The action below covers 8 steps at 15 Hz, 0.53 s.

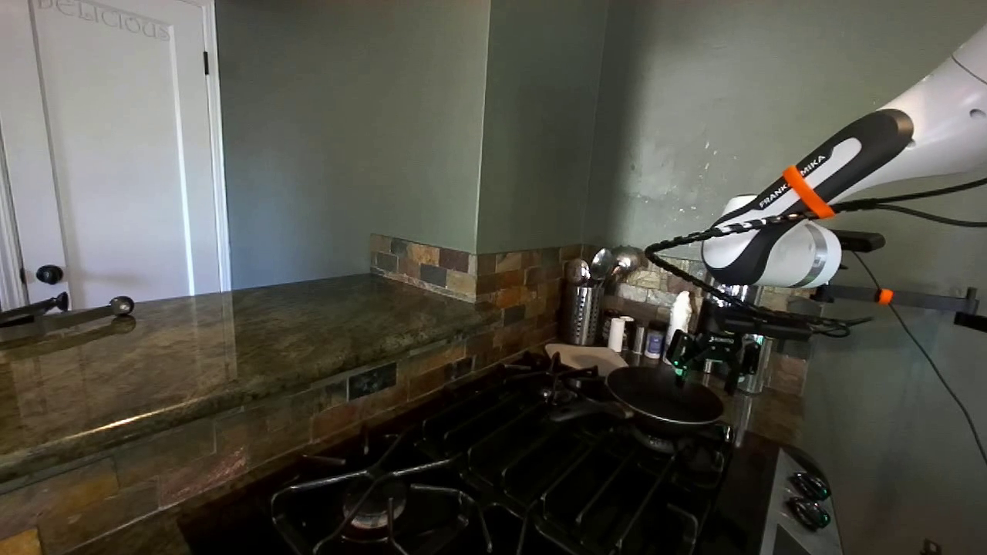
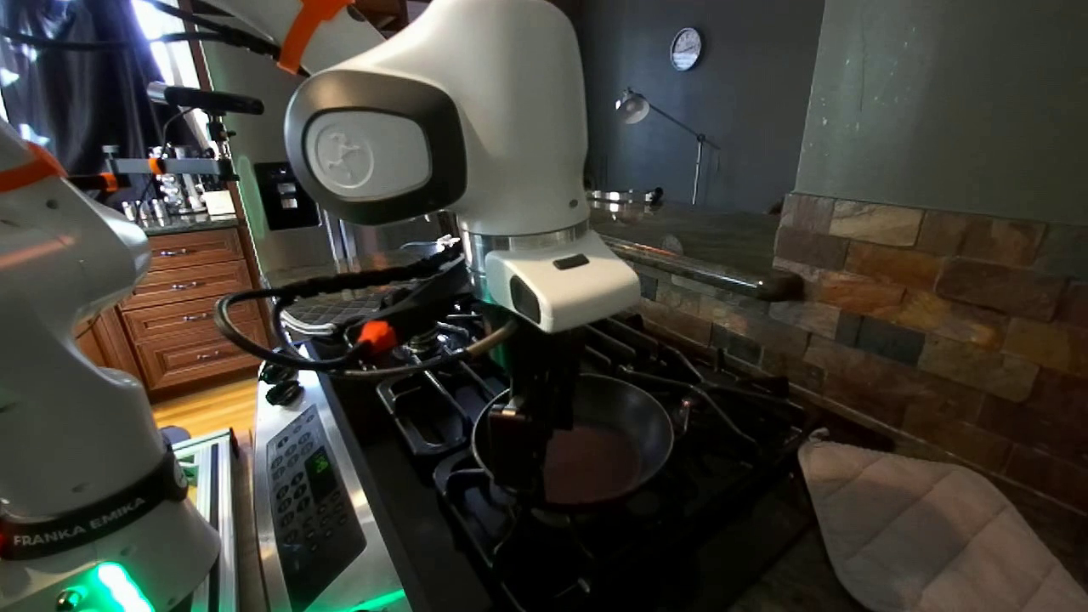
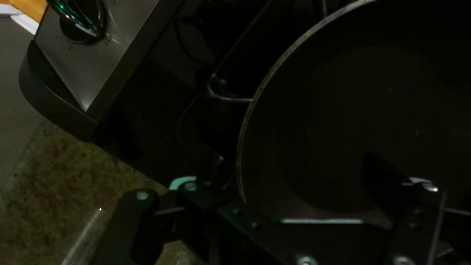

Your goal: Move the black pan forwards.

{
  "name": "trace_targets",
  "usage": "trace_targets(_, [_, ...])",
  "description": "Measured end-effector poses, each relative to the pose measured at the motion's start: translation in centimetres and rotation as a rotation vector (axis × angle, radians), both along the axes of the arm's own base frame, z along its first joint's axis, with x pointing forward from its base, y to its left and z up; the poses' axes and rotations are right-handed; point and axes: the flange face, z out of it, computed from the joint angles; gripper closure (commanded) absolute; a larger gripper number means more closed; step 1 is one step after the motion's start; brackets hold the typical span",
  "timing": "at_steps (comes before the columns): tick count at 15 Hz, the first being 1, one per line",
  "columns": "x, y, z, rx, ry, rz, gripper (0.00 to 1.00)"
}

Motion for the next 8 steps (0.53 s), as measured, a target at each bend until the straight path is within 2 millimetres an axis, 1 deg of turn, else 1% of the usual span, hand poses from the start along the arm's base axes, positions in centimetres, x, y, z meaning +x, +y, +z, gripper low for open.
trace_targets(2, [0.2, 0.3, 1.2, -0.016, -0.024, 0.061, 0.00])
trace_targets(8, [0.9, 2.2, 4.9, -0.060, -0.070, 0.333, 0.00])
